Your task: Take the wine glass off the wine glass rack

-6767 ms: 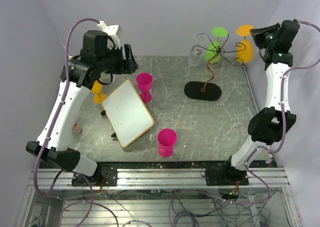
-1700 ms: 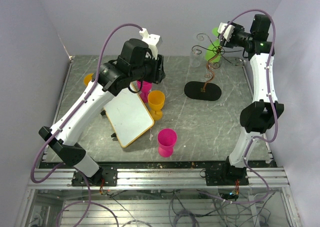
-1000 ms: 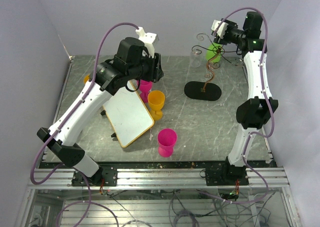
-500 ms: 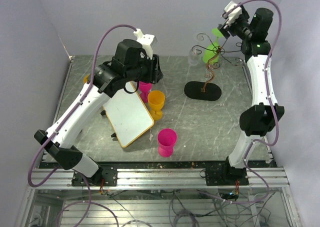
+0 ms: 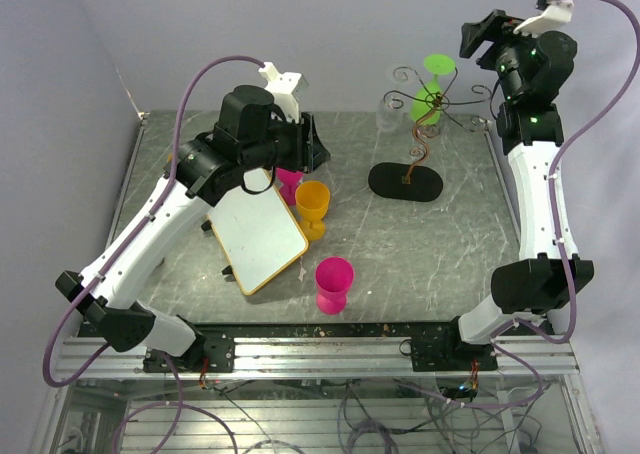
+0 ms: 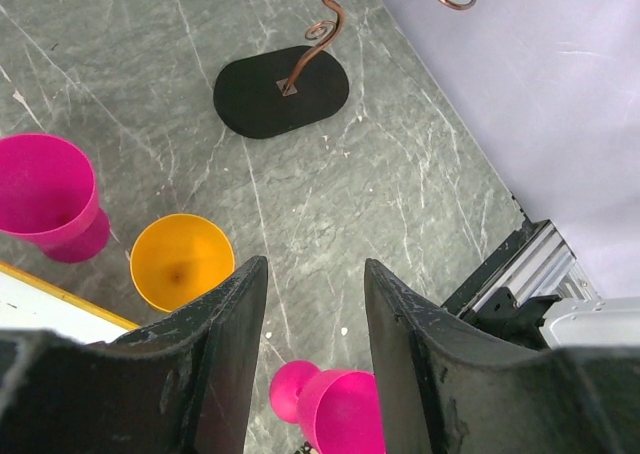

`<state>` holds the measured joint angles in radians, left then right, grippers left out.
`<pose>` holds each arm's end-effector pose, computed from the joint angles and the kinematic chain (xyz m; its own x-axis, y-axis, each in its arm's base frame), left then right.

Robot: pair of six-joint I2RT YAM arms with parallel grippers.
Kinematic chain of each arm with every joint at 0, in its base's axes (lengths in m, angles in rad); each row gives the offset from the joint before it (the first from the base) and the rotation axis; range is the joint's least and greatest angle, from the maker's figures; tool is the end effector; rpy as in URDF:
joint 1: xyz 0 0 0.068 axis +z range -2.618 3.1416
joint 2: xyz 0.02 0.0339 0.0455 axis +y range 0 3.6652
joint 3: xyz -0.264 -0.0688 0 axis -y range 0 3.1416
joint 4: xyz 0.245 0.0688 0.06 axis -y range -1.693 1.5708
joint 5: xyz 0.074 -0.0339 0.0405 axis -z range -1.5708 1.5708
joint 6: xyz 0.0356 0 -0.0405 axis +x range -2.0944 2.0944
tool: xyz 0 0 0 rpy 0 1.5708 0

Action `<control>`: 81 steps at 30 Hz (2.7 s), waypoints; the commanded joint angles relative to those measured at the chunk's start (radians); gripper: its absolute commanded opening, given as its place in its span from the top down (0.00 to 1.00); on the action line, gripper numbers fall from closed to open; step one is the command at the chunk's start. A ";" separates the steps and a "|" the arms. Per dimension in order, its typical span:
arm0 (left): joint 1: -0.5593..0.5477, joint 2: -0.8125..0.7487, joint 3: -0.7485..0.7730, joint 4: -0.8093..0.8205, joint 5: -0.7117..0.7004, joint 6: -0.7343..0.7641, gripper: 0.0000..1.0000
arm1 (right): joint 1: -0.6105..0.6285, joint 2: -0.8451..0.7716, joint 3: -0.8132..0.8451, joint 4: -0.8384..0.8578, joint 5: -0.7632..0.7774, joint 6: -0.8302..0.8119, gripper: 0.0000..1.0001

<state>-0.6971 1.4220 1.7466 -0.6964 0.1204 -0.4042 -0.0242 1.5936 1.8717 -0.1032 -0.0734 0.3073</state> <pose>0.2240 -0.1932 0.4699 -0.5405 -0.0567 -0.8394 0.5553 0.7255 -0.4065 0.3529 -0.0059 0.5214 0.1513 0.2981 -0.9425 -0.0984 0.9532 0.2857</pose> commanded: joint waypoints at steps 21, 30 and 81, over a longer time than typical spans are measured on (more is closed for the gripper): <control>0.006 -0.059 -0.010 0.053 0.004 0.019 0.45 | -0.076 0.219 0.004 -0.167 -0.189 0.819 0.52; 0.007 -0.060 -0.002 0.053 0.007 0.043 0.39 | -0.077 0.286 0.066 -0.182 -0.168 0.828 0.53; 0.007 -0.117 -0.007 0.030 -0.050 0.079 0.33 | -0.115 0.126 -0.174 0.010 -0.102 1.013 1.00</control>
<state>-0.6952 1.3239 1.7260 -0.6815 0.0853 -0.3298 -0.1349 1.7954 1.7428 -0.1238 -0.1509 1.3270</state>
